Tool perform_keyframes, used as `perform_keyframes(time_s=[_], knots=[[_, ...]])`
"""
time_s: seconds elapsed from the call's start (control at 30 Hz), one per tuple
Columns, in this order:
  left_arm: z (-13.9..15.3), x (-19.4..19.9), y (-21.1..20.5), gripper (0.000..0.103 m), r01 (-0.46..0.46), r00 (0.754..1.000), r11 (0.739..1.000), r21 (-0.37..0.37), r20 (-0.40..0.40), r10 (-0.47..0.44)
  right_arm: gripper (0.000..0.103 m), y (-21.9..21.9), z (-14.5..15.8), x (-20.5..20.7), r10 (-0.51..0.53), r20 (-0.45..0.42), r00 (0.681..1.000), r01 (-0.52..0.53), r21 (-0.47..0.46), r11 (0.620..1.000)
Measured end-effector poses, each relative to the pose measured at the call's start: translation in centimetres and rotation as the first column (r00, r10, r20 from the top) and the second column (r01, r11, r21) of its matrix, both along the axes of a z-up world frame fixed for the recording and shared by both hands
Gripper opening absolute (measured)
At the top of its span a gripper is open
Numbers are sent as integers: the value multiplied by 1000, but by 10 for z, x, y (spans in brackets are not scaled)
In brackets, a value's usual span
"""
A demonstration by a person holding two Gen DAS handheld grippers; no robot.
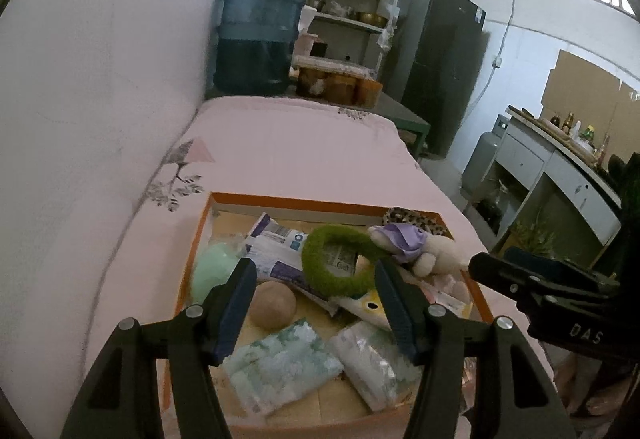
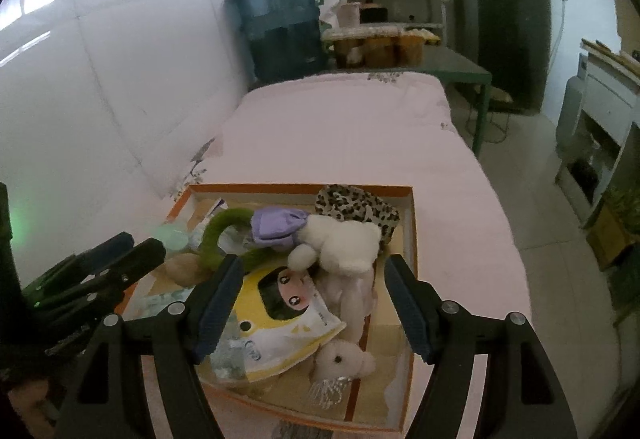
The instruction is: Organize soft objects
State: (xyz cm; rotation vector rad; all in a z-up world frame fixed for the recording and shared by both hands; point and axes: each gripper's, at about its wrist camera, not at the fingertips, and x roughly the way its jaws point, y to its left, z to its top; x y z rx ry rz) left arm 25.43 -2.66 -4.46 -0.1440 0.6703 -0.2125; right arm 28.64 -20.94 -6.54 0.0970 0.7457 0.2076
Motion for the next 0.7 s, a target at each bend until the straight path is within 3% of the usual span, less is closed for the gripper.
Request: perform_keyframes(time_s=[0.43, 0.7], knots=[[31, -71, -6, 61, -37, 992, 995, 97, 126, 24, 75, 17, 20, -60, -42, 79, 996, 46, -54, 998], [46, -116, 5, 61, -147, 980, 982, 117, 153, 128, 75, 23, 37, -111, -93, 141, 986, 99, -33, 995]])
